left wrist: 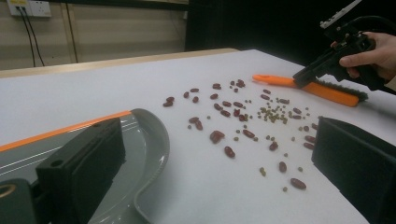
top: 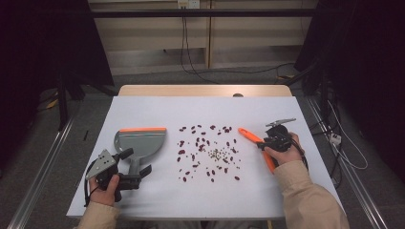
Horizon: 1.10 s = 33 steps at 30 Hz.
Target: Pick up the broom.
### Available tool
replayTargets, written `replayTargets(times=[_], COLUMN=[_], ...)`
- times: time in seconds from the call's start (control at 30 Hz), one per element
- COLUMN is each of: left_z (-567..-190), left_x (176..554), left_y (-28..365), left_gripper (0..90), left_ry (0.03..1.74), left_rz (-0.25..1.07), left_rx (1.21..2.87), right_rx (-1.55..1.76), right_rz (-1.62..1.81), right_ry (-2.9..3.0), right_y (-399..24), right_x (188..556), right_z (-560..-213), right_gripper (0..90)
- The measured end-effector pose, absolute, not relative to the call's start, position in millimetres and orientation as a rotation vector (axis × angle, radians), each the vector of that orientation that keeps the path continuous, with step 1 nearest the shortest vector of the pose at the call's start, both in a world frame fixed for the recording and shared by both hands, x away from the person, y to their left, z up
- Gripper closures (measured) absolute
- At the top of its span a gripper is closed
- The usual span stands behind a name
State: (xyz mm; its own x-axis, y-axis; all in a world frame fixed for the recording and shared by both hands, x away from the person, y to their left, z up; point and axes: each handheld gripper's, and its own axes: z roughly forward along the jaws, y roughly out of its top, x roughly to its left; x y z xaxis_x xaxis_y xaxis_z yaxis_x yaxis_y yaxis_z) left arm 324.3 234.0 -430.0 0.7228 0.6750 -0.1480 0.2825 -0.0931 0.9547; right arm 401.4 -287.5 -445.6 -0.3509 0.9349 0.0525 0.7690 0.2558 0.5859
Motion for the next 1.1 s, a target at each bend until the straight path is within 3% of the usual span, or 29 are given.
replayTargets(times=[0.73,1.1], left_z=[-430.8,-431.6], left_x=[326.5,326.6], left_y=[231.0,229.2], left_gripper=[2.5,2.5], left_ry=[0.776,0.773], left_rz=[0.392,0.381], left_rx=[1.682,1.686], right_rx=[1.608,1.592], right_rz=[0.794,0.783], right_ry=[2.305,2.305], right_y=[-295.5,-295.7], right_x=[413.6,417.3], right_z=[-444.2,-443.5], right_gripper=[71.0,70.5])
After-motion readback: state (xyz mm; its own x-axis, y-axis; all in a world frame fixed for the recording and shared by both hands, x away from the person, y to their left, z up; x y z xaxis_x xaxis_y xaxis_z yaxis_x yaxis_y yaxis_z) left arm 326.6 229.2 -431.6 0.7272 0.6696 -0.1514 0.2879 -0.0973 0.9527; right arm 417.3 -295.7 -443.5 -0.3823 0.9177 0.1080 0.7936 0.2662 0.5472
